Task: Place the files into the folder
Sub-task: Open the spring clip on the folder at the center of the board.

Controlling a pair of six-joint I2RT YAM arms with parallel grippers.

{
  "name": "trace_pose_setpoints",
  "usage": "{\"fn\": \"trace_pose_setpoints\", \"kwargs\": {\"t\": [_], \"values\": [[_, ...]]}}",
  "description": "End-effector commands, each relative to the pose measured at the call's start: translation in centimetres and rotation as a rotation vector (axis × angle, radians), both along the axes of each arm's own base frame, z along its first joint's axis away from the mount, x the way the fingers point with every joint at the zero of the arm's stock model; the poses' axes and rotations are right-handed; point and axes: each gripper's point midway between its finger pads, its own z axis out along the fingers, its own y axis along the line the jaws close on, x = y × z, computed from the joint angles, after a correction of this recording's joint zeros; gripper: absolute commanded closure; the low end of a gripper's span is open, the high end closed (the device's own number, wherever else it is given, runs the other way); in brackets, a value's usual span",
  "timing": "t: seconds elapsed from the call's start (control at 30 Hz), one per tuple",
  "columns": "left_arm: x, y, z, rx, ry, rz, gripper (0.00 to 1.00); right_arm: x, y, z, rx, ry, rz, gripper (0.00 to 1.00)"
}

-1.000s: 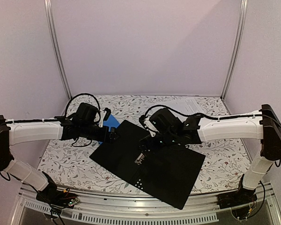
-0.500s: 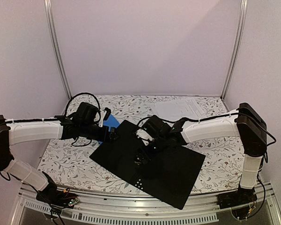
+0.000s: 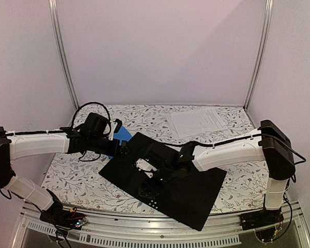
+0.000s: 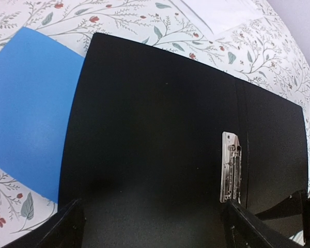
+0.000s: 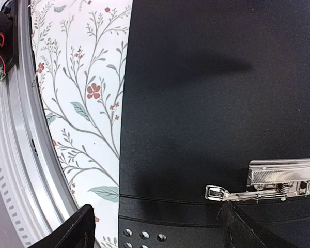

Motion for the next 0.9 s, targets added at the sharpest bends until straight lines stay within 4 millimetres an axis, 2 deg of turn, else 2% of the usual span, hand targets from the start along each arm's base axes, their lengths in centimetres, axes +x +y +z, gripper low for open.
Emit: {"fn": "trace_pose_setpoints", "kwargs": {"t": [0.0,0.07,0.13,0.27,0.33,0.47,0.57,0.73,0.87], "values": [[0.6,0.3,0.0,0.021,0.001,0.004,0.07,-0.7,0.5,-2.0,-0.055,0.015,0.008,0.16],[0.5,0.2,-0.2,0.023,0.008,0.001,0.07,-0.3,-0.1,-2.0,-0.067,-0.003,-0.023,0.14],[0.4,-0.2,-0.3,0.008,0.016,-0.015,0.06,0.7,-0.9,-1.2,-0.064,-0.028,-0.058,0.13],[0.4,-0.6,0.3,-0.020,0.003,-0.024,0.04,4.1,-3.8,1.6,-0.022,-0.023,-0.178,0.12],[0.6,-0.7,0.5,-0.027,-0.005,-0.016,0.02,6.4,-5.9,2.5,-0.020,-0.020,-0.259,0.11],[1.5,-0.5,0.6,-0.016,-0.010,0.024,0.00,12.2,-10.8,4.4,-0.002,-0.019,-0.459,0.04],[2.7,-1.1,1.6,-0.035,-0.031,0.044,0.00,17.3,-15.1,5.4,0.002,-0.055,-0.633,0.01],[4.4,-3.2,2.9,-0.081,-0.039,0.025,0.00,24.9,-21.9,5.8,0.009,-0.086,-0.898,0.01],[5.0,-4.5,2.6,-0.119,-0.024,0.003,0.00,30.1,-27.2,5.6,0.003,-0.113,-1.108,0.01]]}}
